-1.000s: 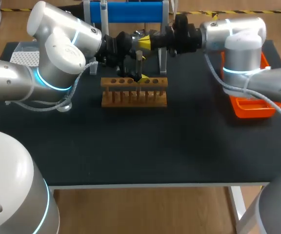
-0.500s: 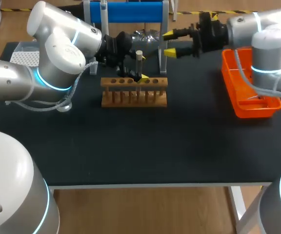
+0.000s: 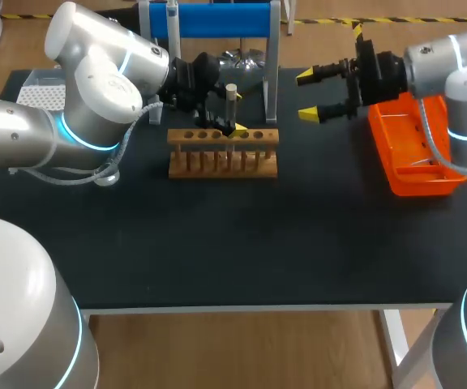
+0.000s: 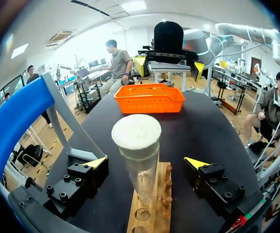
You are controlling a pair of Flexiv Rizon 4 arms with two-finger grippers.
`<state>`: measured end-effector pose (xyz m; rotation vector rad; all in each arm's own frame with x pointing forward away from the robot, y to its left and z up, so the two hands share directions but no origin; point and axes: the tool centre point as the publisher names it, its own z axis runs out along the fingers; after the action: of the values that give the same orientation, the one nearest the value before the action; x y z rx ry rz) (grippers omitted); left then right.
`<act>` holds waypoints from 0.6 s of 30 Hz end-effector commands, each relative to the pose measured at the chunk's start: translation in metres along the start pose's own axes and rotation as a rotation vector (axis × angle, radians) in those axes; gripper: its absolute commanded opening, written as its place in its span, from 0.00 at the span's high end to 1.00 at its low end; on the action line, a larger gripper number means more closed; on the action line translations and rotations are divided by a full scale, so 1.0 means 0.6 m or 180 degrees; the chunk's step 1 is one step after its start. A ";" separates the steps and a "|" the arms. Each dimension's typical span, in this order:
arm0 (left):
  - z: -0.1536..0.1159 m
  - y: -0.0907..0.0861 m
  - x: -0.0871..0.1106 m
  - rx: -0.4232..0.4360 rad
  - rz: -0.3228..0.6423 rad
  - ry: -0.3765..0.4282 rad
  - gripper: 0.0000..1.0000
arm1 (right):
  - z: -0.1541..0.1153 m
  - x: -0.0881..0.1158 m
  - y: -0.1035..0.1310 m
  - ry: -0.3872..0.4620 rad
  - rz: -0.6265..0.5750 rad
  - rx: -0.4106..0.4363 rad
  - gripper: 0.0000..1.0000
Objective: Invert the test tube, pick up the pipette, mount the tip to pipette, aspirate from beaker and dispense into the tube, eject the tip, return the pipette, and cap with the stopper.
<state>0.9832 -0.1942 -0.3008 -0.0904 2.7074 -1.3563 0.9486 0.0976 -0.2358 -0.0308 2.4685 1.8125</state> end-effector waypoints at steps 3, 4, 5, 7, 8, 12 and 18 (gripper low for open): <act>-0.001 0.000 -0.002 -0.0028 -0.0010 0.0014 0.00 | 0.000 0.003 0.002 -0.0014 0.0001 0.0007 0.00; -0.002 0.001 -0.002 -0.0039 -0.0015 0.0009 0.00 | 0.000 0.003 0.002 -0.0014 0.0001 0.0007 0.00; -0.005 0.002 -0.002 -0.0047 -0.0028 -0.0005 0.00 | 0.000 0.003 0.002 -0.0014 0.0001 0.0007 0.00; -0.013 0.005 -0.004 -0.0064 -0.0055 -0.0053 0.00 | 0.000 0.003 0.002 -0.0014 0.0001 0.0007 0.00; -0.017 0.007 -0.005 -0.0059 -0.0066 -0.0068 0.00 | 0.000 0.003 0.002 -0.0014 0.0001 0.0007 0.00; -0.038 0.011 -0.010 -0.0065 -0.0104 -0.0151 0.00 | 0.000 0.003 0.002 -0.0014 0.0001 0.0007 0.00; -0.080 0.016 -0.015 -0.0187 -0.0129 -0.0299 0.00 | 0.000 0.003 0.002 -0.0014 0.0001 0.0007 0.00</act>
<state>0.9959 -0.1607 -0.2923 -0.1975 2.6765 -1.2754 0.9479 0.0984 -0.2358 -0.0279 2.4665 1.8114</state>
